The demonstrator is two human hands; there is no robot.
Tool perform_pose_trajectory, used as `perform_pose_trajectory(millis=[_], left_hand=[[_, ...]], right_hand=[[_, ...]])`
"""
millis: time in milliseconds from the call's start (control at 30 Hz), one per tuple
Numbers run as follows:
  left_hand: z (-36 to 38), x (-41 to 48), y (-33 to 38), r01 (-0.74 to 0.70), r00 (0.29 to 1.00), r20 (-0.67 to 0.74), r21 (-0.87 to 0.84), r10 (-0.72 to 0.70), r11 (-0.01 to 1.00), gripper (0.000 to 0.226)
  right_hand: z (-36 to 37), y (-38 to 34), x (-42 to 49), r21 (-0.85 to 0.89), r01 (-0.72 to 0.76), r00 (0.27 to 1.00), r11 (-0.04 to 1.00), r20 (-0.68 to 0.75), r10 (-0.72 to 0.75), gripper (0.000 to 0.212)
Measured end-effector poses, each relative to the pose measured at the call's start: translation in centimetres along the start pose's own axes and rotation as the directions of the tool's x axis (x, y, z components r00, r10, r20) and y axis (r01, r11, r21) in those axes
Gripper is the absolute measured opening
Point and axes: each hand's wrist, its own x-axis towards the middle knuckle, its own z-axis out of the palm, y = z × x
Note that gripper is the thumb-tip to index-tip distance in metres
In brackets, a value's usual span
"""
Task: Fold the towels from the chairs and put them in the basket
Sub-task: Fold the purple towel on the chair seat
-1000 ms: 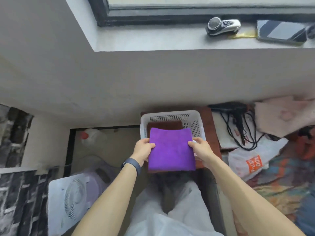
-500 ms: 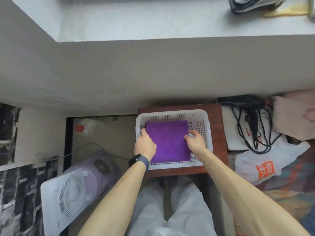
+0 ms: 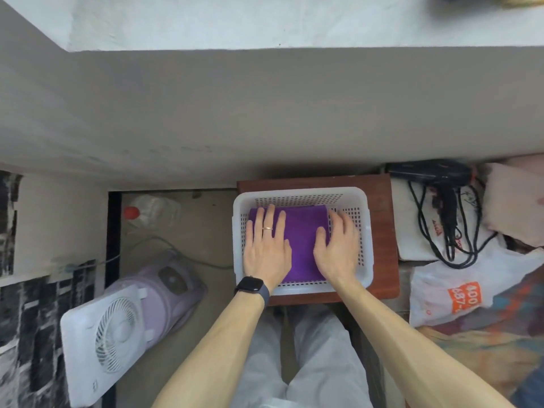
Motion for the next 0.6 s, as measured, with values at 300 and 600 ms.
perform_pose_trajectory(millis=[300, 600], left_hand=[[5.3, 1.6, -1.9, 0.078, 0.997, 0.005, -0.024, -0.078, 0.997, 0.067], [7.7, 2.8, -2.5, 0.033, 0.999, -0.034, 0.036, -0.032, 0.999, 0.072]], right_hand=[[5.4, 1.2, 1.7, -0.3, 0.379, 0.922, 0.875, 0.207, -0.329, 0.054], [7.2, 2.6, 2.9, -0.232, 0.364, 0.924, 0.902, 0.211, -0.319, 0.062]])
